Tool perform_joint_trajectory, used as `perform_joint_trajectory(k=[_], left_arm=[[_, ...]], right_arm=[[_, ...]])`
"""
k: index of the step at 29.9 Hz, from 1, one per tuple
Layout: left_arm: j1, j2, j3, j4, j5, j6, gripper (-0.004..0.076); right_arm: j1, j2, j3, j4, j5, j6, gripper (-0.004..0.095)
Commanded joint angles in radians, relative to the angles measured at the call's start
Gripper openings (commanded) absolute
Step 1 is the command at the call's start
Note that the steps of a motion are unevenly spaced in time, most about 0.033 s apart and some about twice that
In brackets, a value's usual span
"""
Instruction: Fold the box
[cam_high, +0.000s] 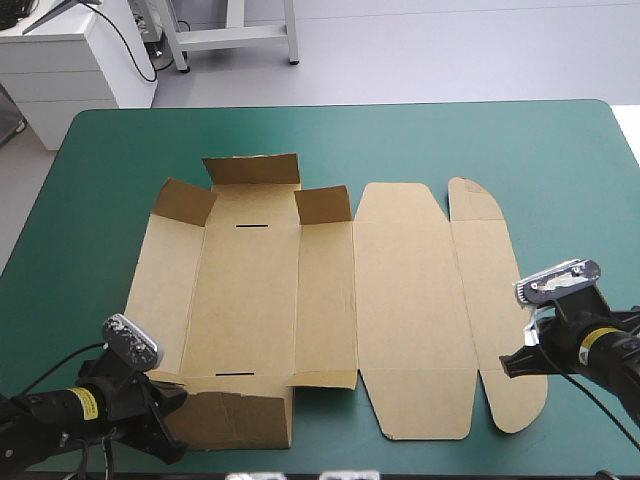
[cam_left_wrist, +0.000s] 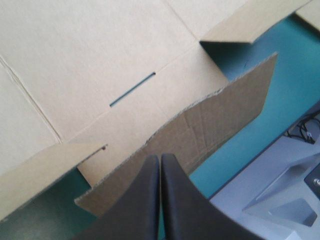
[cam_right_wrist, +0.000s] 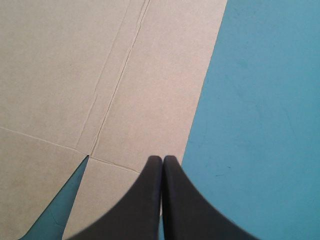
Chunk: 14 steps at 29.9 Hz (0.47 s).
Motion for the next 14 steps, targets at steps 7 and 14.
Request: perform_joint_trajectory(k=[7,14], left_arm=[[-0.002,0.007,-0.205,0.052,-0.077,-0.024,-0.0008],[-0.002,0.138,-0.322,0.185,-0.043,-0.129,0.0011]], right_arm=[[-0.009,-0.005,-0.025,-0.022,-0.055,0.006,-0.0021],[-0.009,-0.005,-0.025,-0.005,-0.053,0.017,-0.0021]])
